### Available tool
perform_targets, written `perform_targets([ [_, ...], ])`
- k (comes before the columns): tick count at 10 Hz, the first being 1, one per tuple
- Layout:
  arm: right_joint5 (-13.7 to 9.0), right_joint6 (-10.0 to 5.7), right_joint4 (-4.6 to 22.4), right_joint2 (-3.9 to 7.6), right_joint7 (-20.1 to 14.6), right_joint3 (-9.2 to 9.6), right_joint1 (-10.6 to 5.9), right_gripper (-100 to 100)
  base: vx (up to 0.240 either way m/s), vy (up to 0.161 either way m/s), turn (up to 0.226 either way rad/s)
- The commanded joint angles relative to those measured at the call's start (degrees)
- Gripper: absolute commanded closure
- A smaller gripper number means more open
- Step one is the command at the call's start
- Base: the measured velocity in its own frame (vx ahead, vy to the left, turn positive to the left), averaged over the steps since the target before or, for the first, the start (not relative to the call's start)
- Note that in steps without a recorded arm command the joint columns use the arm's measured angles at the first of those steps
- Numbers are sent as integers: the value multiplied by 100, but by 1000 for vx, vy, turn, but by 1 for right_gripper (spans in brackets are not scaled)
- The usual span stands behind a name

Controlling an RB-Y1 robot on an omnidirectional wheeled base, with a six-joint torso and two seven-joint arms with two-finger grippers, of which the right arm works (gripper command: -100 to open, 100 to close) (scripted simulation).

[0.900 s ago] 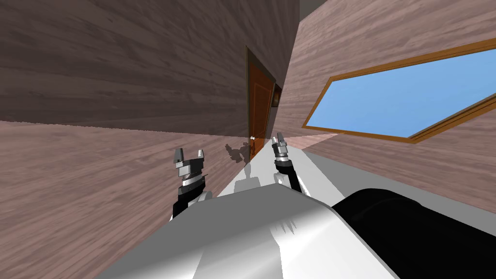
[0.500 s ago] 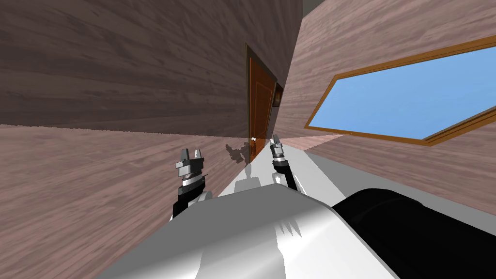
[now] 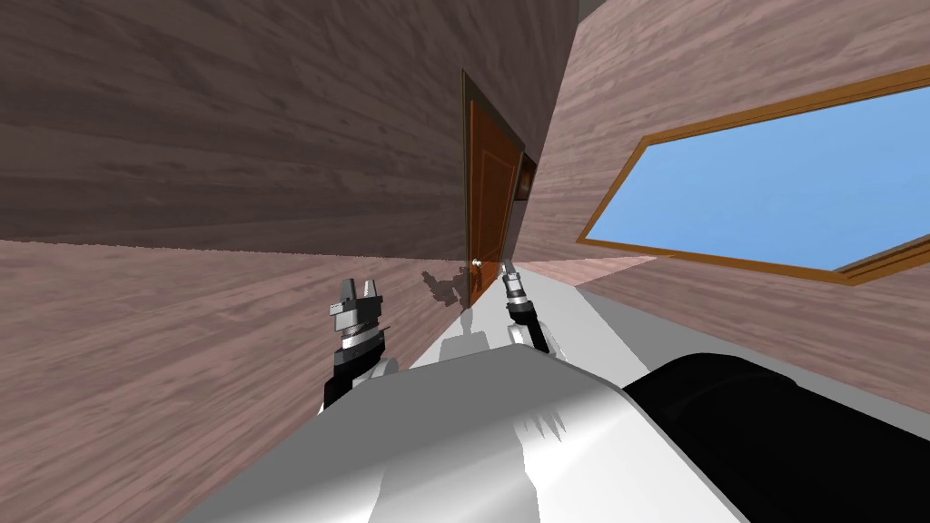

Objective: Pull the door open

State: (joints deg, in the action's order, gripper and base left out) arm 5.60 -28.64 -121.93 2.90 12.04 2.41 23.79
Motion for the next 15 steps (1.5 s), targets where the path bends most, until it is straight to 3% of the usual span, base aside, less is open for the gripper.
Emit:
perform_targets([
  [1, 45, -52, 226, 41, 186, 15, -74, -100, 76, -60, 60],
  [10, 302, -490, 1700, 249, 1219, 78, -570, -100, 78, -67, 57],
  [11, 302, -490, 1757, 249, 1219, 78, -570, -100, 65, -56, 30],
  [15, 447, -738, 2564, 353, 1801, 114, -850, -100, 72, -78, 72],
])
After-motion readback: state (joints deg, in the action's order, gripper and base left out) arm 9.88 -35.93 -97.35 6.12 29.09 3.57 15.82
